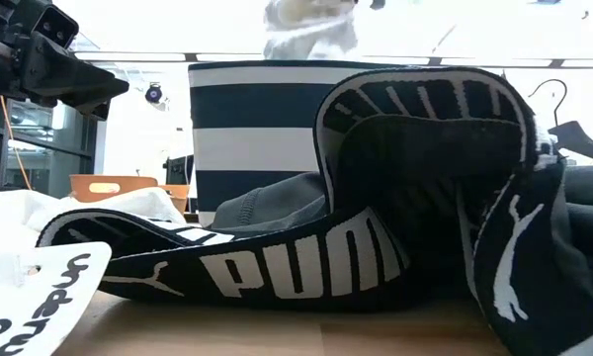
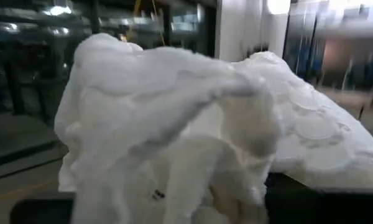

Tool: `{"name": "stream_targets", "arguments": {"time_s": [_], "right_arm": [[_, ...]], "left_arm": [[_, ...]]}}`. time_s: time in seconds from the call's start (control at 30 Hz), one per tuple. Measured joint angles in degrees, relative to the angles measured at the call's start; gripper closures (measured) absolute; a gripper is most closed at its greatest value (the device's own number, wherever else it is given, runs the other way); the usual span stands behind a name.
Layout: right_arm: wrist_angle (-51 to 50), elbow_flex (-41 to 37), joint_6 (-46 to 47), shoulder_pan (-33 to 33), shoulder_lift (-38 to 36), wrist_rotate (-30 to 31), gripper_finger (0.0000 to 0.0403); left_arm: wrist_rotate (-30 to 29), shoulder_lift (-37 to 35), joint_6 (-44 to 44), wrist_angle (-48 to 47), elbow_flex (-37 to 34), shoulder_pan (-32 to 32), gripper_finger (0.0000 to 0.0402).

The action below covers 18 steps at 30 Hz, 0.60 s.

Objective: Pick & Place Cloths
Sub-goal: Put the white dress into the laundry organizer

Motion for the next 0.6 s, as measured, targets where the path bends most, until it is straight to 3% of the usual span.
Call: {"name": "stream_targets", "arguments": {"time_s": [0.27, 0.6], "right_arm": [[-13.41, -0.04, 10.45, 0.02, 0.25, -6.10, 0.0344], [-28.02, -0.02, 3.93, -3.04, 0.91, -15.16, 0.0344]], "left_arm": [[-0.01, 0.01, -0.01, 0.02, 0.00, 0.01, 0.0288], [0.00, 0.01, 0.00, 0.02, 0.00, 0.01, 0.0288]]}}
